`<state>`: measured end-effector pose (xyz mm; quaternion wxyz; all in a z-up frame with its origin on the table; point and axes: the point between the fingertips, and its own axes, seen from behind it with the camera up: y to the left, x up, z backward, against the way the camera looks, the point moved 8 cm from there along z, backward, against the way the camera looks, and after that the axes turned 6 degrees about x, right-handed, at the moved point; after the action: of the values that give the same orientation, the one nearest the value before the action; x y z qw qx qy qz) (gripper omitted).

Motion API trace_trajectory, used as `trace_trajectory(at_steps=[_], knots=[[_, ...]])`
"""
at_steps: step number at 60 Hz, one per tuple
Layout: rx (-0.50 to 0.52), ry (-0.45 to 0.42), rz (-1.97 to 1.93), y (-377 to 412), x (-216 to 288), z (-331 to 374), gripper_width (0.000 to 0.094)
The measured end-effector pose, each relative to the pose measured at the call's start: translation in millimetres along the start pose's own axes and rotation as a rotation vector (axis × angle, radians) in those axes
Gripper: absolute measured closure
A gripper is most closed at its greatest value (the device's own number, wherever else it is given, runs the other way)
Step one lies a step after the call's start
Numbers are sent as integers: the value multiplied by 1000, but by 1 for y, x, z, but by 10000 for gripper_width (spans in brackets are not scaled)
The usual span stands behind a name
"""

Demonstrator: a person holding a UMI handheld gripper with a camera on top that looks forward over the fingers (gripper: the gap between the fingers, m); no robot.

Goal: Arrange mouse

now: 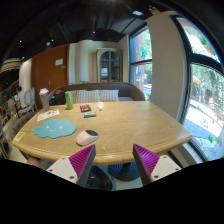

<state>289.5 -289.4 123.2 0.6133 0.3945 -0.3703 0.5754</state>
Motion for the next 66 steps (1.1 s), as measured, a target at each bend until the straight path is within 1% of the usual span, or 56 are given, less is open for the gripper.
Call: trace_trajectory(at_steps=[10,17,24,36,42,51,57,59,66], knots=[[18,36,29,11,-5,-8,168],[0,67,16,1,-13,-11,167],[-7,67,3,-2,-17,-16,166],[46,55,11,23,-25,-31,166],[95,49,7,48,-31,-53,165],[174,77,-1,87,-44,-95,170],[192,97,-9,104,-49,-122,169],[187,76,3,108,-45,-126,169],[172,86,38,119,-39,-147,163]])
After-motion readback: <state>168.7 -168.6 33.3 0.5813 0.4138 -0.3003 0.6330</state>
